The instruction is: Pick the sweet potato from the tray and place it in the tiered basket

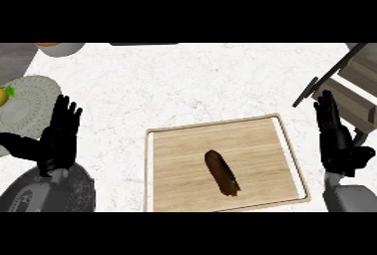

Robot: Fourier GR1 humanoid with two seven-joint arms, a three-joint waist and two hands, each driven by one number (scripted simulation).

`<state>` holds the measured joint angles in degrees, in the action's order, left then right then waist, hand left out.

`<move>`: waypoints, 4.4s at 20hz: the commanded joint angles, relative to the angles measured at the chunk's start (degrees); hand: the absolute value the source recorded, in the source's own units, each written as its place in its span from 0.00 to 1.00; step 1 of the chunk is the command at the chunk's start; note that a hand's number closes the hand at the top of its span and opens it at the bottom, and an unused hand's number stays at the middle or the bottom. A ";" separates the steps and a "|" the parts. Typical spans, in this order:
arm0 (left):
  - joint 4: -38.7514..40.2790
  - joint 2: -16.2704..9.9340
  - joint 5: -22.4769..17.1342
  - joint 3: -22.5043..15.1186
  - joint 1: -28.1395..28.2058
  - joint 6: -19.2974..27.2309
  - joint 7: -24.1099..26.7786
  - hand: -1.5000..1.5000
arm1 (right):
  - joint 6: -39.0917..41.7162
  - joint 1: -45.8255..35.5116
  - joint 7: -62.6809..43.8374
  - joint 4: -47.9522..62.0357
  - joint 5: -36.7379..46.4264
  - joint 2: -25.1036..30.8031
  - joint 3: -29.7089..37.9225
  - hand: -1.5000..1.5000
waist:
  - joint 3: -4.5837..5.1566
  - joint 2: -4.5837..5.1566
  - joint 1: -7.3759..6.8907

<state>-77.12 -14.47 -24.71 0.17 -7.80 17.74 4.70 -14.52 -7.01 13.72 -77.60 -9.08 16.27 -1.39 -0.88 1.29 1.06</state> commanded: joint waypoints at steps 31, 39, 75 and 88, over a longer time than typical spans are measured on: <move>0.64 -15.39 7.69 -5.58 9.83 -12.01 -9.80 0.50 | 32.79 -13.31 -57.72 -23.86 37.42 0.88 -35.70 0.00 | 1.01 -1.57 -1.64; 2.19 -13.86 8.41 -3.44 8.60 -13.13 -9.67 0.50 | 44.31 -13.51 -75.53 -26.01 32.46 -5.58 -33.97 0.00 | 0.93 -1.42 -0.81; -6.68 -7.41 17.35 4.43 12.63 -18.10 -16.21 0.50 | 46.26 -7.48 -58.31 -13.47 46.28 -10.31 -23.53 0.00 | 0.86 -1.32 -1.33; -2.33 -3.45 20.53 7.46 11.63 -21.81 -12.90 0.50 | 42.24 -3.53 -51.15 -6.93 53.48 -13.77 -24.21 0.00 | 0.87 -1.32 -1.20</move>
<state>-78.02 -19.66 -4.96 7.53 2.76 -3.54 -7.68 28.21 -12.15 -40.12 -85.72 43.07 2.58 -25.76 -0.01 -0.01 -0.13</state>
